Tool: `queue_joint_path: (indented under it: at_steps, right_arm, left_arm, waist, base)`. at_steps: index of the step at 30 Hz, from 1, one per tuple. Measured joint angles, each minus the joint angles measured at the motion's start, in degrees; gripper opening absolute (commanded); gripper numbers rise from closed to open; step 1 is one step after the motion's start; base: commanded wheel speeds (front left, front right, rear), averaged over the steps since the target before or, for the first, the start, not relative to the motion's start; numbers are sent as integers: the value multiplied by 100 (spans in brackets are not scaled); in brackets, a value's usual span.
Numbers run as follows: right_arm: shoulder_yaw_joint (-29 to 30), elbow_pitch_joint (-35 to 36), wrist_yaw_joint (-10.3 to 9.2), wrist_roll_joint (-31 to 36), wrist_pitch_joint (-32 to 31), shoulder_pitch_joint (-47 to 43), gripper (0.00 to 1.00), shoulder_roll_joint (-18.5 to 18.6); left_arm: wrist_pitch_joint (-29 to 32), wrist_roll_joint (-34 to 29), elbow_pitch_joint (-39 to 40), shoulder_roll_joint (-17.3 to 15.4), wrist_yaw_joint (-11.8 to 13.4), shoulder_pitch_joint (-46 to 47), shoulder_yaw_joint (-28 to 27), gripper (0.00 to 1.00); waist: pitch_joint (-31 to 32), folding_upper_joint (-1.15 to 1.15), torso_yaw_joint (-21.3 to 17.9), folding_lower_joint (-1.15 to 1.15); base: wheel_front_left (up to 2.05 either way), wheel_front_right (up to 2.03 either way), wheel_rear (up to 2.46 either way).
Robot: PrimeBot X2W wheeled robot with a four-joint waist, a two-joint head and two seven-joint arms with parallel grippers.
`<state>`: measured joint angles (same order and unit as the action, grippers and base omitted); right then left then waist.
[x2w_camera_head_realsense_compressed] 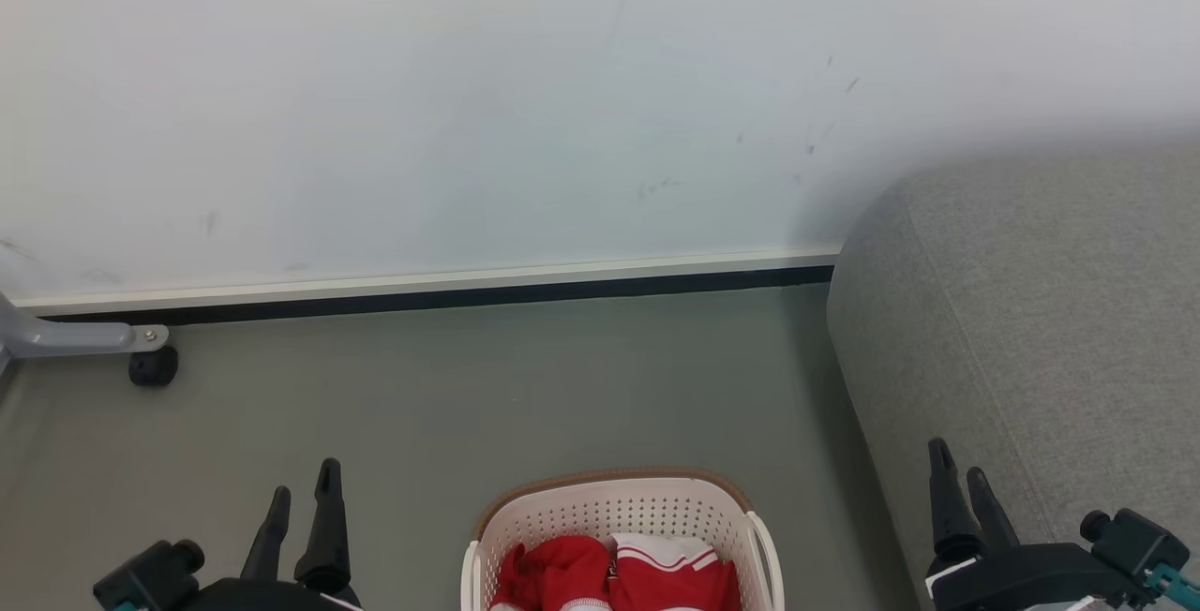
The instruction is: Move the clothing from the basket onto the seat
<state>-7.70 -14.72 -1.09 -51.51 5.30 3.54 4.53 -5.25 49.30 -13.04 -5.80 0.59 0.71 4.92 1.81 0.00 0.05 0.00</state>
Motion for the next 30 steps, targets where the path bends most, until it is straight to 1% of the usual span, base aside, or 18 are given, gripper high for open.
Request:
queue_joint_path:
  at_steps: [12, 25, 30]
  right_arm:
    - [-261, 30, -162, 987, 250, -58, 100, 77]
    - [-532, 44, -352, 2011, 523, -86, 100, 177]
    - [-624, 58, -422, 2375, 634, -88, 100, 209]
  left_arm:
    - [-254, -1094, 33, -125, 160, -138, 158, 100]
    - [-543, -2108, 44, -171, 350, -252, 298, 100]
    - [-645, -2434, 48, -182, 371, -274, 313, 100]
  waist:
    - [40, 0, -4, 0]
    - [77, 0, -15, 0]
    - [92, 0, -18, 0]
  base:
    - [0, 0, 0]
    - [0, 0, 0]
    - [0, 0, 0]
